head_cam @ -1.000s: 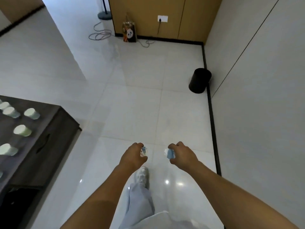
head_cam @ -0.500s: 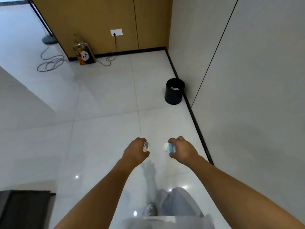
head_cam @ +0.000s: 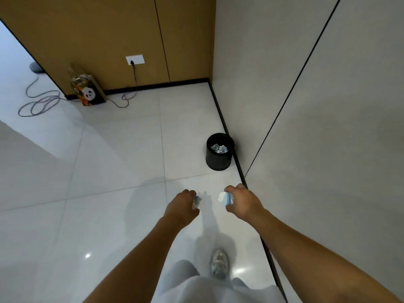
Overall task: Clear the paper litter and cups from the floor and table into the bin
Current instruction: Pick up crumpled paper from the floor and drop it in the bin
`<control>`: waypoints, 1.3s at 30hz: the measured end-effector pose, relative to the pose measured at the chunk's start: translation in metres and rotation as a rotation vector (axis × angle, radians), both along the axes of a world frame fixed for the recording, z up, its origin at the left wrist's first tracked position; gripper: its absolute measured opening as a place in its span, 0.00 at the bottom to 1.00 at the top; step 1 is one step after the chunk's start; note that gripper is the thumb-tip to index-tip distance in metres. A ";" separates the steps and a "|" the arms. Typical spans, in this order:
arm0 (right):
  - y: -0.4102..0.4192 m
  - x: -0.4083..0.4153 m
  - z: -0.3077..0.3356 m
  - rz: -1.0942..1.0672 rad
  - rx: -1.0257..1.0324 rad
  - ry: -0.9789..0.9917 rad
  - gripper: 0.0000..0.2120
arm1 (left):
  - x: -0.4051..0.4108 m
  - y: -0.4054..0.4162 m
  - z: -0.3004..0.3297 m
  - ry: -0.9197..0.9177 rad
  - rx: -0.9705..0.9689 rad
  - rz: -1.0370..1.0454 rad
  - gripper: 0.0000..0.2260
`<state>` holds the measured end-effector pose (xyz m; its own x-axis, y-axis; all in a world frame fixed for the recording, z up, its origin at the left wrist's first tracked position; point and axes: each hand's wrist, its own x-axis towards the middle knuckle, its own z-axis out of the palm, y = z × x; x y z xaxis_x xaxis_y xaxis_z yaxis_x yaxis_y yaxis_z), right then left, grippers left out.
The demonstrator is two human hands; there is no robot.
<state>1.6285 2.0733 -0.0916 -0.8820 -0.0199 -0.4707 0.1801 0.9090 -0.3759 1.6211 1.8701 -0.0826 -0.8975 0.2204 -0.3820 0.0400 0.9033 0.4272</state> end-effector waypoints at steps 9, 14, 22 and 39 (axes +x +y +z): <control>0.027 -0.165 -0.023 0.028 0.002 -0.044 0.25 | -0.165 0.028 -0.024 -0.064 -0.052 -0.051 0.19; 0.040 -0.270 -0.039 -0.020 -0.013 -0.062 0.27 | -0.284 0.040 -0.045 -0.089 -0.103 -0.128 0.19; 0.065 -0.391 -0.059 -0.102 -0.039 -0.100 0.24 | -0.434 0.079 -0.065 -0.135 -0.155 -0.263 0.18; 0.105 -0.592 -0.264 -0.056 -0.006 -0.248 0.28 | -0.572 0.136 -0.230 -0.187 -0.201 -0.139 0.16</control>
<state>1.0369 2.1784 -0.3554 -0.7393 0.0220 -0.6730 0.3173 0.8929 -0.3194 1.0492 2.0060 -0.3130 -0.7744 0.2390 -0.5858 0.1064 0.9619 0.2518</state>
